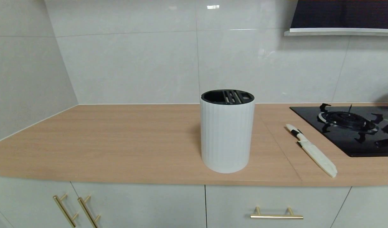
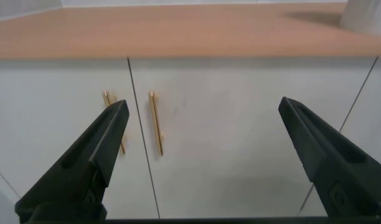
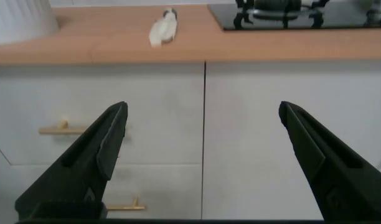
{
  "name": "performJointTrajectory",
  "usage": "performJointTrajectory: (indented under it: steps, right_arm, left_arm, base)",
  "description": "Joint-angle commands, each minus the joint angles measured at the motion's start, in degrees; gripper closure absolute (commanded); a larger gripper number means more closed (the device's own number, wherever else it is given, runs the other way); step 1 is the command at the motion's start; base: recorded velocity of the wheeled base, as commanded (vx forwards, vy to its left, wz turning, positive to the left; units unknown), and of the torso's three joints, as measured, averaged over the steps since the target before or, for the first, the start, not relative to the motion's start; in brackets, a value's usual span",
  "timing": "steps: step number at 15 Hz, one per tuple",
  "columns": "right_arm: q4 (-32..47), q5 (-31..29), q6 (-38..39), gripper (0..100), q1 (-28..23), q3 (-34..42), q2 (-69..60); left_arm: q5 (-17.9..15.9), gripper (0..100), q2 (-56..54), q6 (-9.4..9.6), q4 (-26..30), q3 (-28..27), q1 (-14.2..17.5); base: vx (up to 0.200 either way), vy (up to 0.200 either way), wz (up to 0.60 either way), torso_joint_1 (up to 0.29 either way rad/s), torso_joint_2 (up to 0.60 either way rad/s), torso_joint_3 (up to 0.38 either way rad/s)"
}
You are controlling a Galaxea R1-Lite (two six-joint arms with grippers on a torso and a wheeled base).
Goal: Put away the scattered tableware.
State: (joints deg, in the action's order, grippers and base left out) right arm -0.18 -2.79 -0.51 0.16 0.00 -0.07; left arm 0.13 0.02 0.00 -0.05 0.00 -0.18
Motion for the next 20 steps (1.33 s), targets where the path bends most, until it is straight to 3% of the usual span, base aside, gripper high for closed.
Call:
performJointTrajectory:
  steps: [1,20]
  right_arm:
    - [-0.08,-0.02,-0.02,0,0.02,0.0,0.07]
    - [0.01,-0.02,-0.02,0,0.02,0.0,0.07]
  left_arm:
    - [0.04,0,-0.02,0.0,-0.04,0.0,0.01]
    - [0.04,0,-0.02,0.0,-0.04,0.0,0.01]
  base:
    - [0.0,0.0,0.0,0.203,-0.49,-0.281]
    - [0.0,0.0,0.0,0.251,-0.54,-0.293]
